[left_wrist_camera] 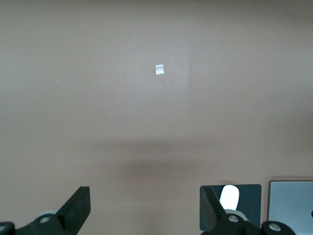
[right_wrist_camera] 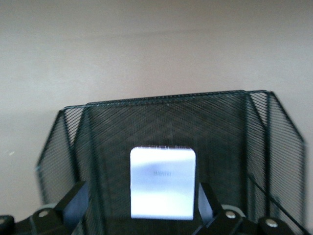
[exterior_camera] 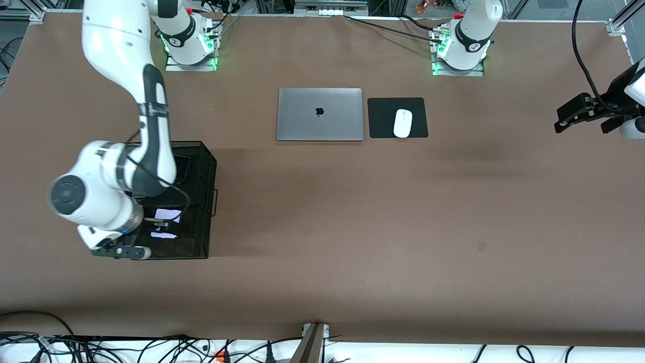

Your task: Place phones with both arms

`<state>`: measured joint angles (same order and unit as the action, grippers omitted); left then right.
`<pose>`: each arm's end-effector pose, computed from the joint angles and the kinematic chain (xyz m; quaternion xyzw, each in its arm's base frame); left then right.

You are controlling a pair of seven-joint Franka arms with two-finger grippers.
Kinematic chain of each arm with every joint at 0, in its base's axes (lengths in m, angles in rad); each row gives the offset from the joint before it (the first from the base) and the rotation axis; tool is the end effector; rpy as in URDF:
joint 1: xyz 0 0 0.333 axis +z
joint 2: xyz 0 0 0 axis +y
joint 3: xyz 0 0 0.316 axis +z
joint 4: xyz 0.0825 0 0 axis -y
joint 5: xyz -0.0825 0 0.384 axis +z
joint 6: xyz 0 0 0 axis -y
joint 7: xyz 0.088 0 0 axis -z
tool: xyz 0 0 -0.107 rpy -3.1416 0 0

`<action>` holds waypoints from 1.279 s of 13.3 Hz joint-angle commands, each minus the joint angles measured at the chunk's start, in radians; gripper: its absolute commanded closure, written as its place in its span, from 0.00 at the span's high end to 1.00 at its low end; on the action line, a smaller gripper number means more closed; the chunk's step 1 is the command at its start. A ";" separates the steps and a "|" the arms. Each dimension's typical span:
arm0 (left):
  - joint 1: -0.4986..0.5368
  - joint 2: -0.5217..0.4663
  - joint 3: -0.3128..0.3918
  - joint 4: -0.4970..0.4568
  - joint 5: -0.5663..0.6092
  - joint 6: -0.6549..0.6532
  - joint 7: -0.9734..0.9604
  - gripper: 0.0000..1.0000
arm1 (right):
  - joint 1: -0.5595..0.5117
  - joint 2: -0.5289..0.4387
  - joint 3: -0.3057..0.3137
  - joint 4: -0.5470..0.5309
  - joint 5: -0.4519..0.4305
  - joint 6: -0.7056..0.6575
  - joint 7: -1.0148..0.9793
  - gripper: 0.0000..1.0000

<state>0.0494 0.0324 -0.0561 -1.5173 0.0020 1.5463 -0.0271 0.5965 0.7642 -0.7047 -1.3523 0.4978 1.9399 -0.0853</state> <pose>0.5625 -0.0030 0.6295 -0.9999 -0.0102 0.0017 0.0001 0.7219 0.0735 0.3409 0.9995 -0.0306 0.0013 0.0015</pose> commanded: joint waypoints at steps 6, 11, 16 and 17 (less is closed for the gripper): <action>0.004 0.007 -0.001 0.017 -0.011 -0.015 0.004 1.00 | -0.003 -0.322 -0.024 0.030 -0.088 -0.416 0.058 1.00; 0.009 0.007 -0.001 0.016 -0.011 -0.015 0.013 1.00 | -0.001 -0.371 -0.024 0.032 -0.200 -0.493 0.062 1.00; 0.009 0.006 -0.001 0.017 -0.010 -0.015 0.013 1.00 | -0.061 -0.371 0.073 0.030 -0.222 -0.481 0.152 1.00; 0.007 0.004 -0.001 0.017 -0.010 -0.015 0.009 1.00 | -0.136 -0.379 0.179 0.035 -0.276 -0.480 0.191 1.00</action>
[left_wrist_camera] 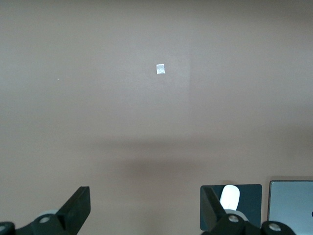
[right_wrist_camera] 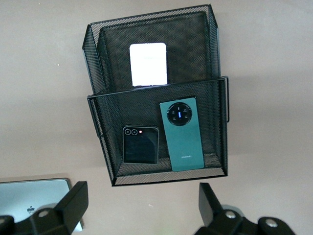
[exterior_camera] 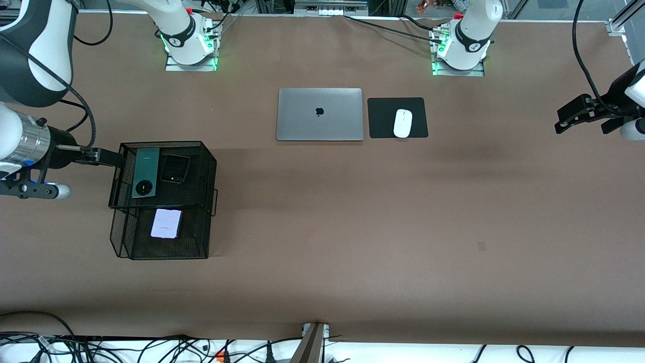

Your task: Place phones with both arms

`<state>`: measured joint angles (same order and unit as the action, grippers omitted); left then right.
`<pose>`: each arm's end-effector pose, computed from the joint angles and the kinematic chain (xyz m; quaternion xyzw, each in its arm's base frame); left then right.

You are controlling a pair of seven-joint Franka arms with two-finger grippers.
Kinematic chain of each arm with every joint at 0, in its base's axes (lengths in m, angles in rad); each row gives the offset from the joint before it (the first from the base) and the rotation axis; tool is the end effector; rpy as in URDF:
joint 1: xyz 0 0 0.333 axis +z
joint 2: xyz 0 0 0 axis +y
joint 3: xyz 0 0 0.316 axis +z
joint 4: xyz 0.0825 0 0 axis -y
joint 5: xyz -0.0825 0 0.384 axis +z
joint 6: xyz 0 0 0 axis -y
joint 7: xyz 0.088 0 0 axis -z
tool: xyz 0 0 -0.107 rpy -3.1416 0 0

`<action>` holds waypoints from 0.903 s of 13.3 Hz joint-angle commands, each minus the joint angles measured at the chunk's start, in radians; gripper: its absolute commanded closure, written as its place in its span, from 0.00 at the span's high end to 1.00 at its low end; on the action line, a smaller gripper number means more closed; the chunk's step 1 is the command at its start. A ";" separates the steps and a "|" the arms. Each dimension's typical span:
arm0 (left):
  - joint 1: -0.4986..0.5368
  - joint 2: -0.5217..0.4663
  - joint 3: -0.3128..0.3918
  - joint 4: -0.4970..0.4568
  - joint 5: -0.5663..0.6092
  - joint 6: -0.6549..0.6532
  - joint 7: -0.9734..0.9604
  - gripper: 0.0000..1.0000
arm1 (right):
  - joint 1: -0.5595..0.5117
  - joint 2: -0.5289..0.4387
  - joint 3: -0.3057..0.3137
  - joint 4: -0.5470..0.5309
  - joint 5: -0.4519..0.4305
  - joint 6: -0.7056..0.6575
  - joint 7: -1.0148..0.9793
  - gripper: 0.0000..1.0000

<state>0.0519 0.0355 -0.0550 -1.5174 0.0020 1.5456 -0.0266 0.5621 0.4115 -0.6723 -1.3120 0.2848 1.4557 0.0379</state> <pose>0.5633 -0.0009 0.6276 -0.9999 -0.0118 0.0036 0.0001 0.6404 0.0407 0.5292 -0.9938 0.0611 0.0910 0.0184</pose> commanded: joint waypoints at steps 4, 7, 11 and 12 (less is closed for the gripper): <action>0.002 0.000 -0.003 0.019 -0.010 -0.024 0.001 1.00 | -0.465 -0.106 0.649 -0.036 -0.278 0.066 0.146 0.99; 0.002 0.001 -0.003 0.019 -0.010 -0.025 0.011 1.00 | -0.623 -0.151 0.797 -0.116 -0.291 0.135 0.145 0.98; 0.002 0.000 -0.003 0.020 -0.010 -0.025 0.013 1.00 | -0.651 -0.237 0.840 -0.270 -0.309 0.250 0.145 0.99; 0.002 0.000 -0.003 0.019 -0.010 -0.025 0.013 1.00 | -0.651 -0.235 0.838 -0.267 -0.309 0.249 0.146 0.99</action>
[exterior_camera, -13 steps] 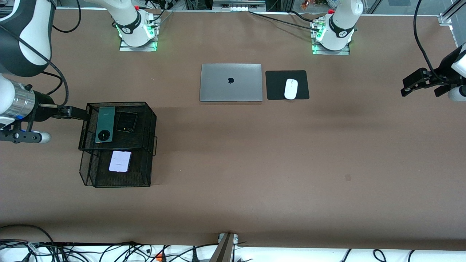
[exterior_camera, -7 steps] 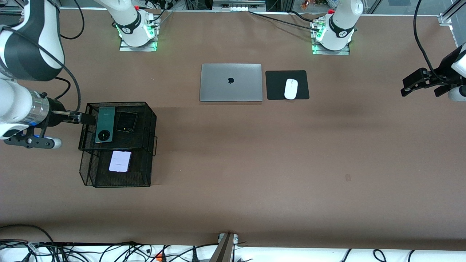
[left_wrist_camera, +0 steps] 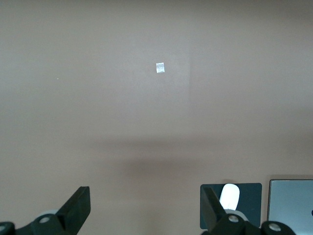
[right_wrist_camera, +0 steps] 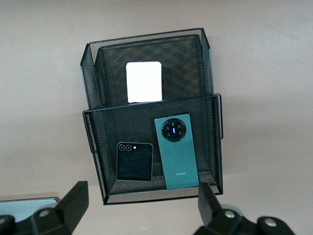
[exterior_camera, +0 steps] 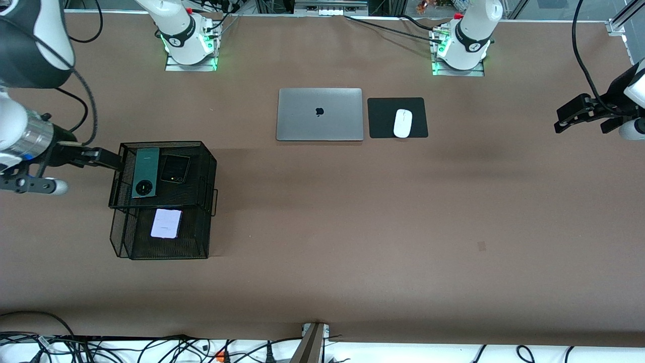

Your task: Place phones with both arms

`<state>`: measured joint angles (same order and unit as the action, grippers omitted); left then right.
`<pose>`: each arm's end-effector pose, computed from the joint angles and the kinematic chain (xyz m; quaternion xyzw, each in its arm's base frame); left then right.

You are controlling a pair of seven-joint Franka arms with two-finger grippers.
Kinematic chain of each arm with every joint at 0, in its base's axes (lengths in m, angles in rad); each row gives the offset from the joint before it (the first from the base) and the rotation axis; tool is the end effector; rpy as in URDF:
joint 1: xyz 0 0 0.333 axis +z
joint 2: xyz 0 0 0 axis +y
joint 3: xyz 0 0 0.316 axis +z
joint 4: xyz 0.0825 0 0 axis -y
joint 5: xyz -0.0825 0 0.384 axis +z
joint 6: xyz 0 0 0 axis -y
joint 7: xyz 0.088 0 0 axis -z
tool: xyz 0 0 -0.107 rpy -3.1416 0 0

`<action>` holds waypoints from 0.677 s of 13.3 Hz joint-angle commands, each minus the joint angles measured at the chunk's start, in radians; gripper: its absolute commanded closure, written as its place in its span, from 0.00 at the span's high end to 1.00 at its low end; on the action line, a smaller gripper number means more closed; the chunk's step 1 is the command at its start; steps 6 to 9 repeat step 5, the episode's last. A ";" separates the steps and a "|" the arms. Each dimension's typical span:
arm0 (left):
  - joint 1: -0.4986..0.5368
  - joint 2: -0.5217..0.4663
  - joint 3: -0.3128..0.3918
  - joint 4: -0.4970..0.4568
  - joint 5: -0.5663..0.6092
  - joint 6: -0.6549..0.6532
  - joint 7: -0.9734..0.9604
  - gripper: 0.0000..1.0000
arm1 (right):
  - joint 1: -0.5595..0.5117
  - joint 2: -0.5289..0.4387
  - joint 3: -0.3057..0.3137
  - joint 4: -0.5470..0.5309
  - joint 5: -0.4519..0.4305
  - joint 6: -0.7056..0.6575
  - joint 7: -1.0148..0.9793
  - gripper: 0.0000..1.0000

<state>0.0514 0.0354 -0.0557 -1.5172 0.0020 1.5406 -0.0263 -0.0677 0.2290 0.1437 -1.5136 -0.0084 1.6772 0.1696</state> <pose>0.5628 -0.0016 0.6273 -0.9999 -0.0110 0.0060 0.0001 0.6238 0.0381 0.5264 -0.9983 0.0475 0.0328 0.0082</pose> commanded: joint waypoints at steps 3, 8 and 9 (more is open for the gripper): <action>0.002 0.000 -0.003 0.014 -0.010 -0.020 0.013 1.00 | -0.021 -0.051 0.020 -0.063 -0.021 0.021 0.059 1.00; 0.002 0.000 -0.003 0.015 -0.010 -0.020 0.013 1.00 | -0.020 -0.048 0.020 -0.063 -0.044 0.021 0.106 1.00; 0.002 0.000 -0.003 0.015 -0.010 -0.020 0.013 1.00 | -0.020 -0.048 0.020 -0.063 -0.044 0.021 0.106 1.00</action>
